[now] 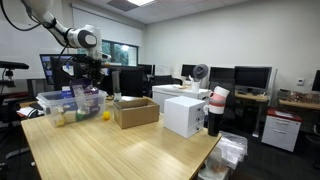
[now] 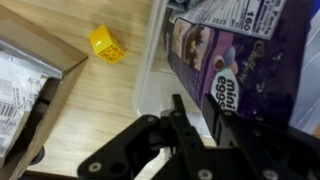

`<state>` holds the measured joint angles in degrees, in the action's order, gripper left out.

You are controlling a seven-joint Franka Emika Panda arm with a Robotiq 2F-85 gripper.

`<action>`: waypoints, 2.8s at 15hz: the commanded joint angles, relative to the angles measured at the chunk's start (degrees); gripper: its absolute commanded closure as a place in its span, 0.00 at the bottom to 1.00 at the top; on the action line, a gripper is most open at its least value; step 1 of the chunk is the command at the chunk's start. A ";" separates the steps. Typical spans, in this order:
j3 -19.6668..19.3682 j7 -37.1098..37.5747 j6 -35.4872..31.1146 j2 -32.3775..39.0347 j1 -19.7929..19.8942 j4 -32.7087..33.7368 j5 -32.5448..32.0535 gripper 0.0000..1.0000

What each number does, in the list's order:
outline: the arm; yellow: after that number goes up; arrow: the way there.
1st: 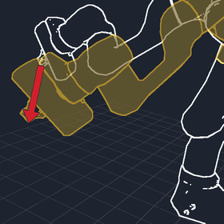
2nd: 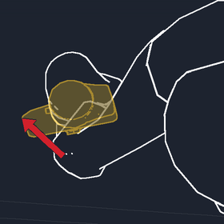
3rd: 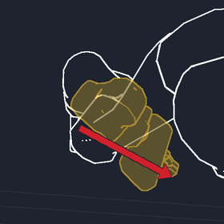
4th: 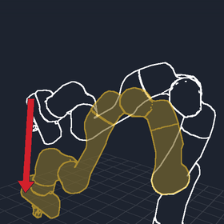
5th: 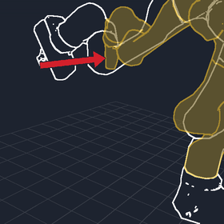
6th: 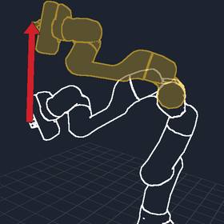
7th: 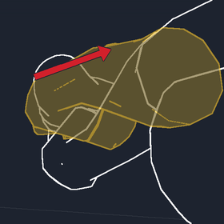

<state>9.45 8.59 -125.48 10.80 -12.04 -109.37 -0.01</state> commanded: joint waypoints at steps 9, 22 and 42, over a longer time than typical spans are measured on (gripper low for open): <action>-2.43 5.93 8.19 -5.27 2.30 -10.48 6.16 0.96; -0.47 -4.52 12.96 -18.99 1.28 -25.22 22.31 0.97; 2.19 4.73 0.96 -24.05 2.31 -37.19 9.10 0.98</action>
<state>11.35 10.14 -124.58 -12.58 -11.33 -145.18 13.95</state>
